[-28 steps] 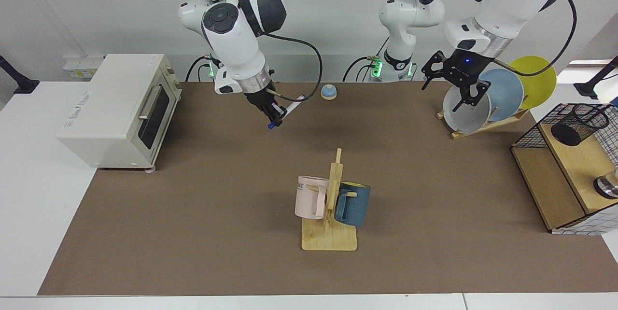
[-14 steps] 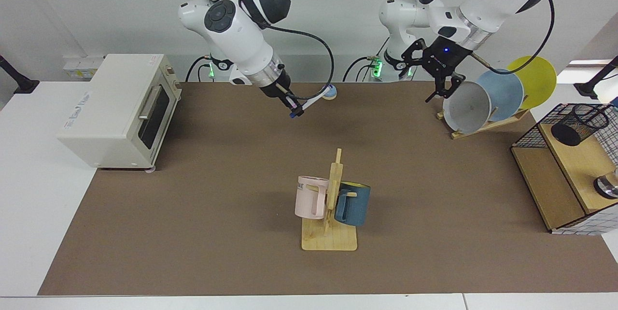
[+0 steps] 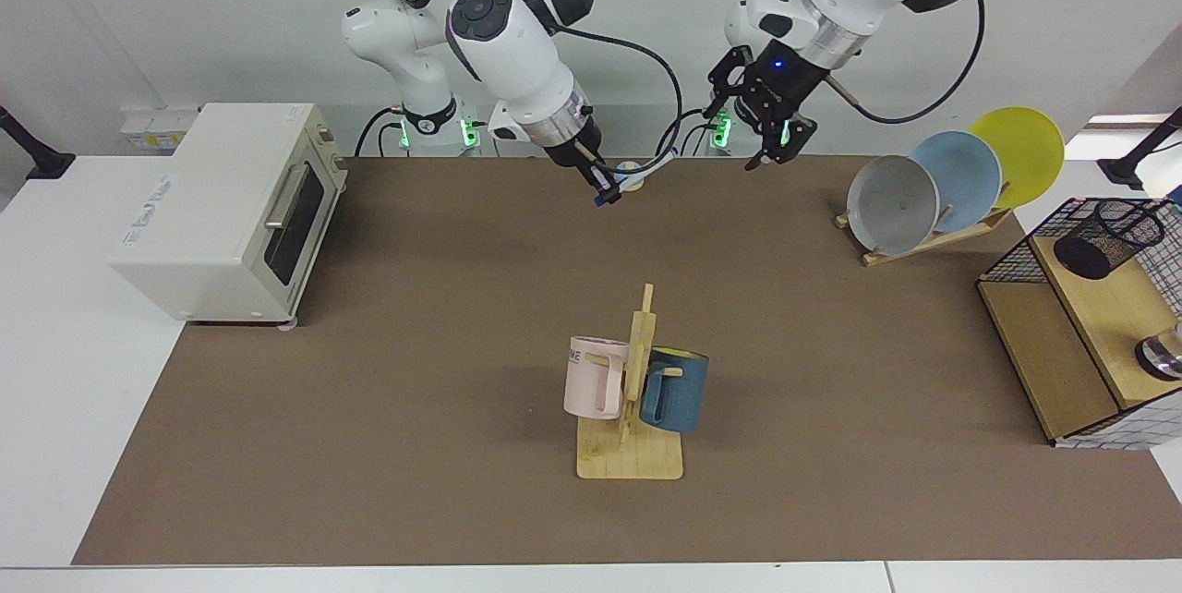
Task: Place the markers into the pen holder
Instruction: 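Grasp the marker's blue cap end with the left gripper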
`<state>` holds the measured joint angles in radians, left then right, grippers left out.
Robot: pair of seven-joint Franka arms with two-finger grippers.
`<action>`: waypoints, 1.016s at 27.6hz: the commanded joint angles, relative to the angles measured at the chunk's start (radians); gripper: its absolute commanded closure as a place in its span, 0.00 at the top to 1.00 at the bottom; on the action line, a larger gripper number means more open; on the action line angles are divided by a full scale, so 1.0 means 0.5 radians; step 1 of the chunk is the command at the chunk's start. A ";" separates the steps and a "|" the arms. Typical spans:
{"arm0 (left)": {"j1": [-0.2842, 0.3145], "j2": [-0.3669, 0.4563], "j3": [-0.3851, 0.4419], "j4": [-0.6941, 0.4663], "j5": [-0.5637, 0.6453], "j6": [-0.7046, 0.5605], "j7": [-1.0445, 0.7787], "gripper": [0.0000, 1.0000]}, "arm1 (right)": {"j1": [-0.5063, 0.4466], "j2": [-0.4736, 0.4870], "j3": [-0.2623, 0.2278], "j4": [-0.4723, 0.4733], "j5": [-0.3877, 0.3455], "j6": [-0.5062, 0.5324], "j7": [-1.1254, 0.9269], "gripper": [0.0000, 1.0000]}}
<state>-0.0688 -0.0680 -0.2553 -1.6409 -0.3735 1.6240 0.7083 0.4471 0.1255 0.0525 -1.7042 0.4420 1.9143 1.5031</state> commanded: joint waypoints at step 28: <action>-0.138 -0.226 -0.272 -0.578 0.014 0.572 -0.147 1.00 | -0.008 -0.009 0.027 0.012 0.036 -0.113 0.206 0.00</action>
<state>-0.1327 -0.1580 -0.3926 -1.8842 -0.3726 1.8736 0.6383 0.4498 0.1255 0.0636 -1.7041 0.4491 1.8833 1.5803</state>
